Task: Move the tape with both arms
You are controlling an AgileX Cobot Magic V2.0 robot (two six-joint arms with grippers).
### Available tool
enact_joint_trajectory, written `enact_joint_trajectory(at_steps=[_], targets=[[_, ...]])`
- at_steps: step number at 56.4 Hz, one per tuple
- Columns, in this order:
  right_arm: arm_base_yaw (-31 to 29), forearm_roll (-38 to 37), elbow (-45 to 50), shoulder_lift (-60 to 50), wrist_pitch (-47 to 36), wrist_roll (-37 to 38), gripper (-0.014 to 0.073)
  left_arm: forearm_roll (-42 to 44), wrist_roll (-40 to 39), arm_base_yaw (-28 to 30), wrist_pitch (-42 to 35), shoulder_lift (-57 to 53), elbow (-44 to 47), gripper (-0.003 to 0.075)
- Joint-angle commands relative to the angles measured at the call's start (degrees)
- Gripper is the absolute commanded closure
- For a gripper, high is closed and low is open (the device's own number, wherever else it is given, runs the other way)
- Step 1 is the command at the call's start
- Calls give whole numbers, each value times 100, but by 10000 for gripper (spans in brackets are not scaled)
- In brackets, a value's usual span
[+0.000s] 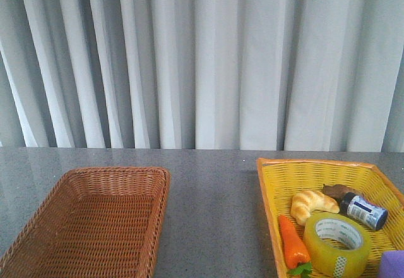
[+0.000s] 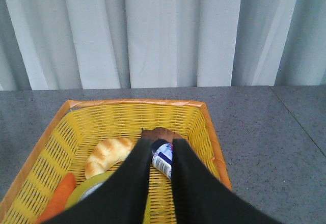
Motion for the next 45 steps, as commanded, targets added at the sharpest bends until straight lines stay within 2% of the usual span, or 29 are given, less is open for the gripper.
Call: enact_joint_trajectory(at_steps=[1,11,15,20,30,36,45], targets=[[83,-104,-199,-31,-291,-58,331,-40,-61,-43,-451,-55,-202,542],[202,-90,-199,-31,-157,-50,141,-45,-66,-43,-288,-55,-202,312],[202,-77,-199,-31,-135,-50,107,-45,-66,-43,-213,-55,-202,227],[202,-77,-199,-31,-149,-50,103,-45,-66,-43,-149,-55,-202,165],[202,119,-199,-31,-451,339,103,-45,-66,-43,-123,-55,-202,150],[202,130,-255,132,-411,224,103,-45,-89,-43,-96,-49,-202,150],[202,211,-1110,905,794,-225,103,-45,-89,-43,99,-49,-202,150]])
